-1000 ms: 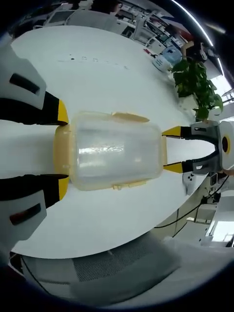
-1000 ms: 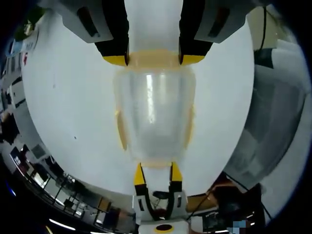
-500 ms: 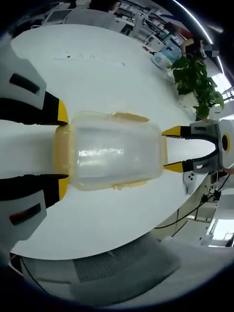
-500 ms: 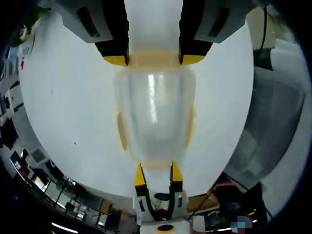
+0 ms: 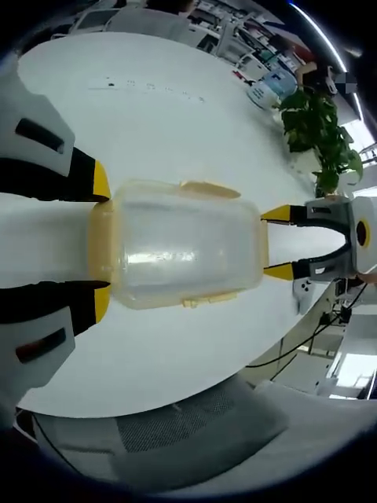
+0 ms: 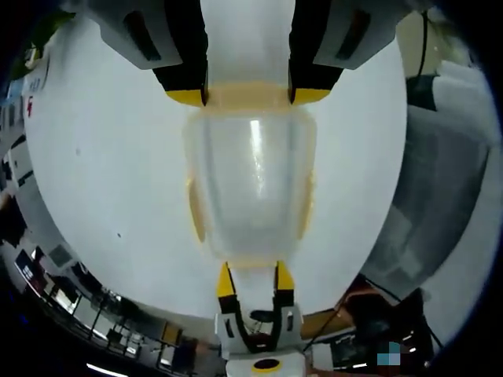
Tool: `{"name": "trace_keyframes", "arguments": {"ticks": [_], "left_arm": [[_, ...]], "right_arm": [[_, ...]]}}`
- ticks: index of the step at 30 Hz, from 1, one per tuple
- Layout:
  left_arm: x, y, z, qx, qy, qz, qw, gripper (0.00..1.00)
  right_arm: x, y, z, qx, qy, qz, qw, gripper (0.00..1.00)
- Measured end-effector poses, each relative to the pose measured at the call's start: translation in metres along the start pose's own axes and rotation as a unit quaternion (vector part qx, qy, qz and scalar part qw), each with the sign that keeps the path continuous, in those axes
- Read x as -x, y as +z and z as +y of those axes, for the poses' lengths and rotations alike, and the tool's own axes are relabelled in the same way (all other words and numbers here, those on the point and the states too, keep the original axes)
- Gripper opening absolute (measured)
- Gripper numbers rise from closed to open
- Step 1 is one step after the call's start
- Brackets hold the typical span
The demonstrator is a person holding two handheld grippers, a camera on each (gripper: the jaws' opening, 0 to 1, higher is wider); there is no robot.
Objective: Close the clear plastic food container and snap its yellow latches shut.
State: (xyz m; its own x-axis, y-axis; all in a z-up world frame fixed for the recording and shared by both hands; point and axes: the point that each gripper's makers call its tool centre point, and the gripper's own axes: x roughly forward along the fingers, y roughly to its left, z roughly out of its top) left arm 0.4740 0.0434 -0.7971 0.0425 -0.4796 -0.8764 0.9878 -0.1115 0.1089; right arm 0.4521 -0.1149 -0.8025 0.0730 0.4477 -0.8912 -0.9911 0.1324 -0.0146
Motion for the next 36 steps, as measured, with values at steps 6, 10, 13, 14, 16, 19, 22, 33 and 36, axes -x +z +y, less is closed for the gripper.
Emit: {"name": "trace_keyframes", "arguments": {"ticks": [6, 10, 13, 14, 16, 19, 22, 33, 36], "left_arm": [[-0.001, -0.001, 0.0, 0.004, -0.005, -0.004, 1.0, 0.39], [-0.001, 0.0, 0.0, 0.002, -0.007, -0.007, 0.9999, 0.39], [0.0, 0.0, 0.0, -0.001, -0.006, -0.009, 0.9999, 0.4], [0.0, 0.0, 0.001, 0.0, -0.002, -0.01, 0.9999, 0.4], [-0.001, -0.001, 0.001, -0.003, 0.0, -0.009, 1.0, 0.4], [-0.003, -0.011, -0.006, 0.0, -0.015, 0.009, 0.9998, 0.47], [-0.003, -0.015, -0.01, 0.002, -0.015, 0.007, 0.9999, 0.53], [0.009, 0.0, -0.009, 0.073, 0.004, -0.031, 0.9969, 0.48], [0.016, 0.007, -0.005, 0.123, 0.015, -0.036, 0.9916, 0.48]], "right_arm": [[-0.001, 0.0, 0.0, 0.001, 0.005, -0.002, 1.0, 0.39], [-0.001, 0.0, 0.001, 0.0, 0.007, -0.003, 1.0, 0.39], [-0.001, 0.0, -0.001, 0.006, 0.002, -0.005, 1.0, 0.4], [-0.001, -0.001, -0.003, 0.007, -0.002, -0.006, 1.0, 0.4], [-0.001, -0.002, -0.002, -0.002, -0.001, -0.005, 1.0, 0.41], [-0.001, -0.005, -0.001, -0.008, -0.003, -0.009, 0.9999, 0.54], [0.002, -0.008, 0.0, -0.014, -0.003, -0.011, 0.9998, 0.54], [0.011, -0.003, 0.005, -0.094, -0.01, -0.038, 0.9948, 0.53], [0.013, -0.002, 0.006, -0.141, -0.011, -0.038, 0.9893, 0.49]]}}
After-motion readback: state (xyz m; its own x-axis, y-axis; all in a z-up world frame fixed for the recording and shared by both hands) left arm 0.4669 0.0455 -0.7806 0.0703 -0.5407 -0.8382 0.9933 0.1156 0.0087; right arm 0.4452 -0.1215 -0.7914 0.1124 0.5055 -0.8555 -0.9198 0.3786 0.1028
